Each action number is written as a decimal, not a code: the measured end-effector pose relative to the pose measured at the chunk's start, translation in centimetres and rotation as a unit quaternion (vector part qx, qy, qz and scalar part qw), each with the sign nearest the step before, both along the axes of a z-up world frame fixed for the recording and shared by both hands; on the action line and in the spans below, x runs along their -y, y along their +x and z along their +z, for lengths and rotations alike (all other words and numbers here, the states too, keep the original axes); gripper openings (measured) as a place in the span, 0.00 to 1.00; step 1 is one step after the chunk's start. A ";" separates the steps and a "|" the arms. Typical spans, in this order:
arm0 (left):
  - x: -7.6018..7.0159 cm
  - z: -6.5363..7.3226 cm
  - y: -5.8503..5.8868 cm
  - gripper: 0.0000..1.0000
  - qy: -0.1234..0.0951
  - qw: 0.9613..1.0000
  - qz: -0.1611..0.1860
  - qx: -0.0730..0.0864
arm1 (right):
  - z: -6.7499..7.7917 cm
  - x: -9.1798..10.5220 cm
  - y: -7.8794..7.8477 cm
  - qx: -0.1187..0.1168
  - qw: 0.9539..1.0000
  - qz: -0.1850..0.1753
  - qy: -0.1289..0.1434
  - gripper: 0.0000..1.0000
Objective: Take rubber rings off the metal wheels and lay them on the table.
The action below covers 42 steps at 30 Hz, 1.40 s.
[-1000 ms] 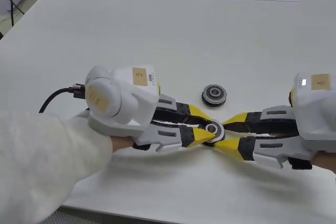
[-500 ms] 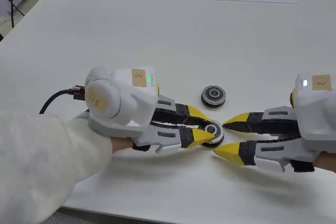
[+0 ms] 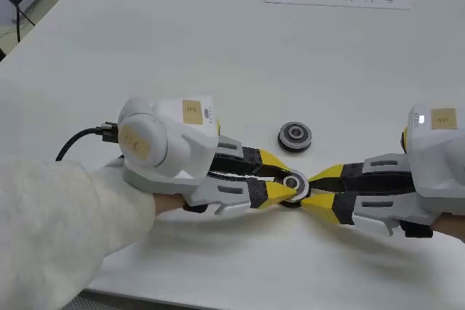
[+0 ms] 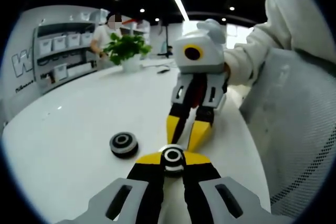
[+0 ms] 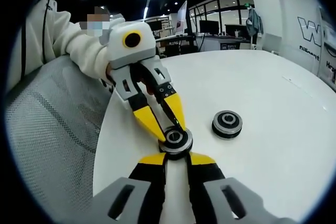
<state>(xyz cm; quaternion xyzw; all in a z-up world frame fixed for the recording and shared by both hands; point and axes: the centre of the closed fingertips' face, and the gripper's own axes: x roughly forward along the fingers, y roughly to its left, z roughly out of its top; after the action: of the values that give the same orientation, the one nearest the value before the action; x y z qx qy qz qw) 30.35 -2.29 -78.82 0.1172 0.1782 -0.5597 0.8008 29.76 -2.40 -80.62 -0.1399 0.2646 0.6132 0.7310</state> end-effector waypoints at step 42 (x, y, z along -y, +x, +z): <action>-0.4 -0.1 0.0 0.13 0.008 1.000 0.001 0.010 | 0.9 0.9 1.2 -0.166 0.971 -0.157 0.072 0.00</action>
<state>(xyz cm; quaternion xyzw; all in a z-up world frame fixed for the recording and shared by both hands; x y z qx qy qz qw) 30.40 -1.85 -78.93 0.1284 0.1748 -0.5560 0.8024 30.93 -3.28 -79.75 0.0603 0.3565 0.5229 0.7719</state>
